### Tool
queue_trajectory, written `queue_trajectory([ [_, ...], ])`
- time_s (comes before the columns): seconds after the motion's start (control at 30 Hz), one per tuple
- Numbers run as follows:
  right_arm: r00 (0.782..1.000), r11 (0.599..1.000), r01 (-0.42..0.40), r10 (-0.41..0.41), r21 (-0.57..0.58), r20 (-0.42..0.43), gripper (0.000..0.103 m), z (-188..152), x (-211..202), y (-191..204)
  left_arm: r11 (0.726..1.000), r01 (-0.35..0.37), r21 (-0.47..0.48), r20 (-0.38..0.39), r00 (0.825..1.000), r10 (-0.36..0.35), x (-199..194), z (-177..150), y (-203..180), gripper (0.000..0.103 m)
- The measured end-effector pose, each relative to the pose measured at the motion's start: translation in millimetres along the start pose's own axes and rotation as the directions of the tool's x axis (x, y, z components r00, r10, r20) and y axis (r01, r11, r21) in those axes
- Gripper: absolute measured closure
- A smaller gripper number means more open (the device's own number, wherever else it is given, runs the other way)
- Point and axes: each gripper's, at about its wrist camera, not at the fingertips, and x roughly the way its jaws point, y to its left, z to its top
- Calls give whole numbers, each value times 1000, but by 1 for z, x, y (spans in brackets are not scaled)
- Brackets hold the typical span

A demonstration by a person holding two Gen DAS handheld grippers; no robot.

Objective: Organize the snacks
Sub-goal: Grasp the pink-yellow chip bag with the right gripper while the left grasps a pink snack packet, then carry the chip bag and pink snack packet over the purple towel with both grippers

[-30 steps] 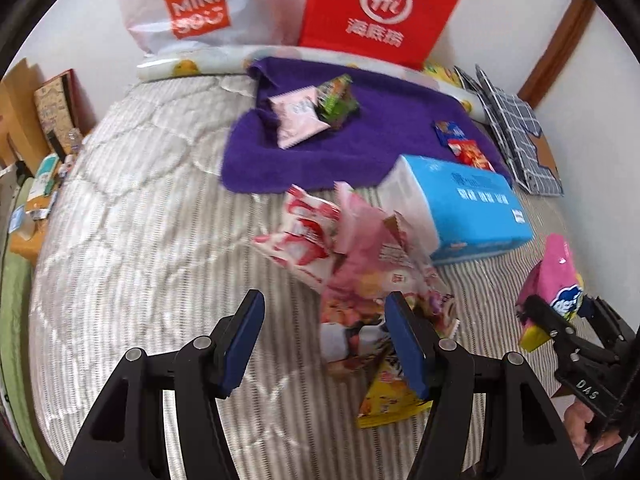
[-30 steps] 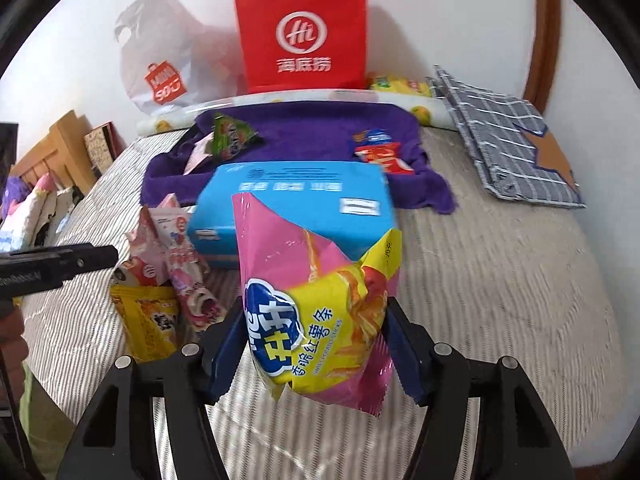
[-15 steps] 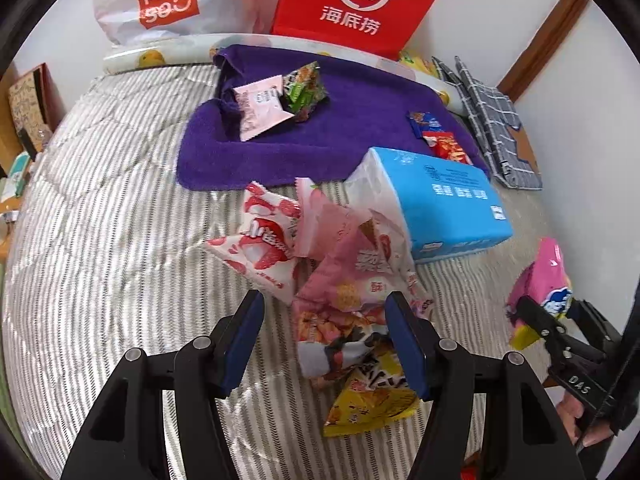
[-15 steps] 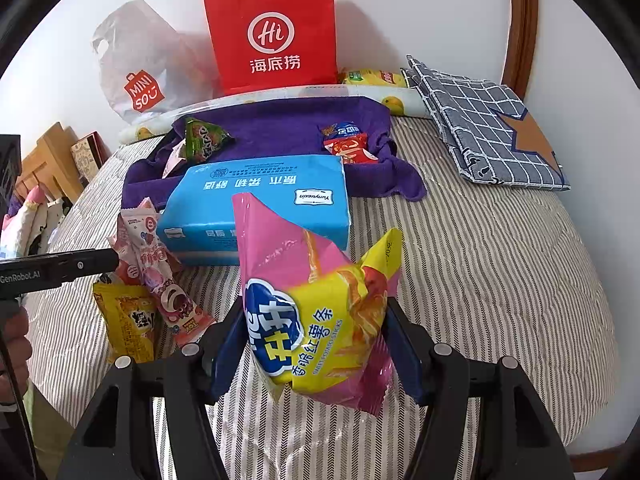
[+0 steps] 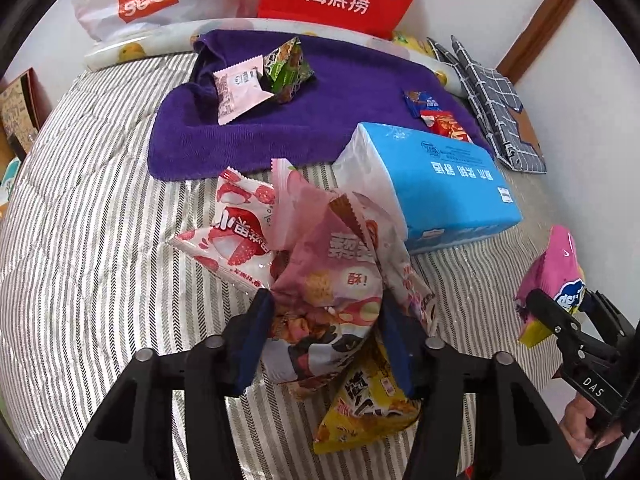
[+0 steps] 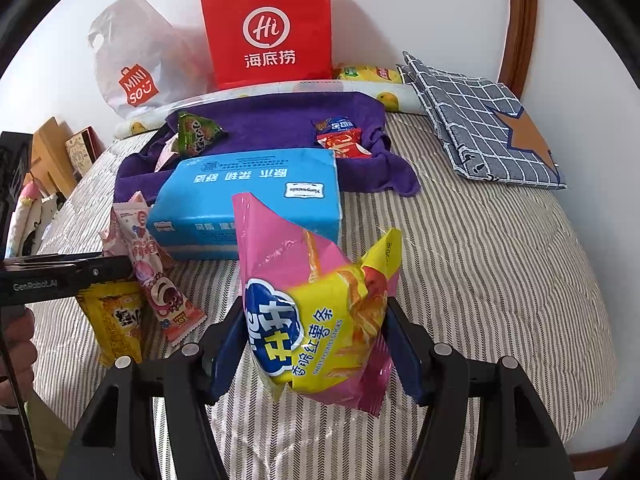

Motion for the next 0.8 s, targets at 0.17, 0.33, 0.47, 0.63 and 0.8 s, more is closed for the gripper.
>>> queue_trajectory([
  [0.17, 1000, 1000, 4, -4, 6, 1, 40, 1, -1, -2, 1000, 8, 4, 17, 1000, -8, -7, 0, 5, 64],
  [0.33, 1000, 1000, 9, -9, 1, 15, 40, 4, -5, 0, 1000, -4, -13, 51, 999, 4, -22, 2, 14, 65],
  [0.47, 1000, 1000, 7, -7, 5, 29, 40, 6, -12, 1, 999, -6, -37, 78, 997, 9, -38, 3, 23, 66],
  [0.63, 999, 1000, 3, -3, 9, 52, 40, 10, -24, 1, 999, -6, -48, 117, 993, 11, -61, 3, 24, 66],
  [0.8, 997, 1000, 2, -3, 7, 81, 40, 17, -38, 2, 999, 4, -42, 154, 988, 2, -80, 4, 16, 66],
])
